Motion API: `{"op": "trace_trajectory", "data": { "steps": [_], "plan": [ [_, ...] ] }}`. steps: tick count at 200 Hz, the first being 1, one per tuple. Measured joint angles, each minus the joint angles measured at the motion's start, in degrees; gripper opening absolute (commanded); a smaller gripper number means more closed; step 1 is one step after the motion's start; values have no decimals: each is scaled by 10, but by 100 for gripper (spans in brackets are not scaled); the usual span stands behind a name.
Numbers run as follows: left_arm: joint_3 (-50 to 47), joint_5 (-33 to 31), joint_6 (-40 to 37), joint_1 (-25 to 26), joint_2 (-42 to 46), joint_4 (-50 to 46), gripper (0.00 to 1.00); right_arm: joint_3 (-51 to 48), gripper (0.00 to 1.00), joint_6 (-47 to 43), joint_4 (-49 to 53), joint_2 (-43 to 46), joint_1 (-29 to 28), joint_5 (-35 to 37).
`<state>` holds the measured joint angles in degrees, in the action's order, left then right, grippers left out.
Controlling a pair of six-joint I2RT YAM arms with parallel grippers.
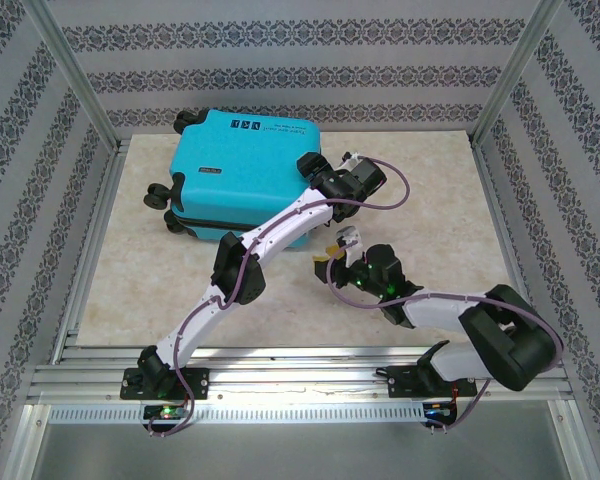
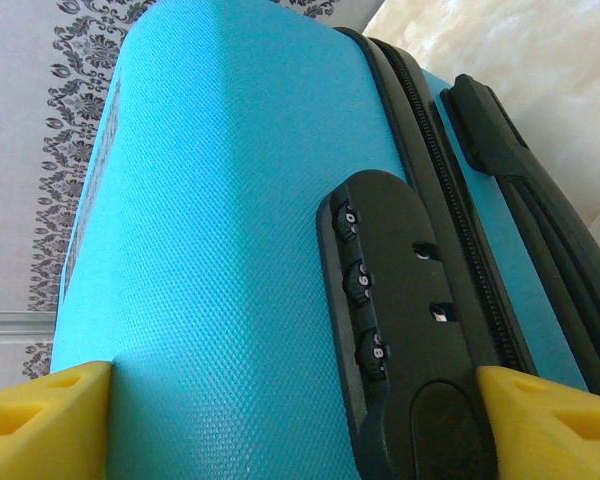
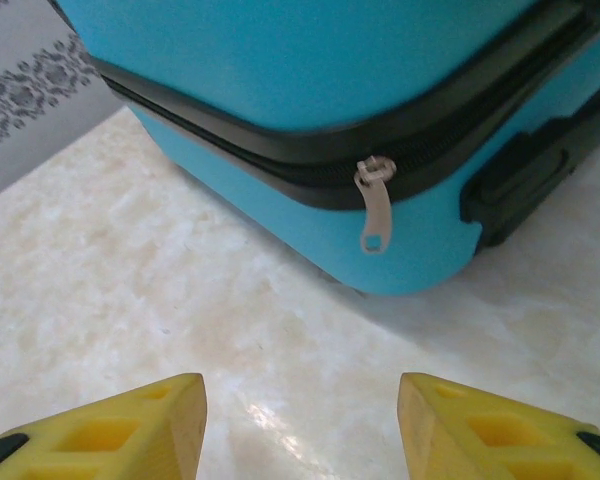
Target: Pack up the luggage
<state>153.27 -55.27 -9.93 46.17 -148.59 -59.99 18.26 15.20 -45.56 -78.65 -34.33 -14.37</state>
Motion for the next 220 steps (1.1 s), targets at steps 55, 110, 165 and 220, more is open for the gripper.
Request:
{"op": "trace_trajectory", "data": {
  "steps": [55,110,165,220],
  "plan": [
    [0,32,23,-2,10,-9,74,49,53,-11,-22,-87,5,19],
    [1,112,63,-19,42,-9,74,90,54,-21,-81,-161,19,17],
    [1,116,74,-21,43,-9,74,119,53,-21,-113,-213,19,17],
    [1,116,81,-22,43,-9,74,128,31,-22,-119,-219,-3,82]
  ]
}}
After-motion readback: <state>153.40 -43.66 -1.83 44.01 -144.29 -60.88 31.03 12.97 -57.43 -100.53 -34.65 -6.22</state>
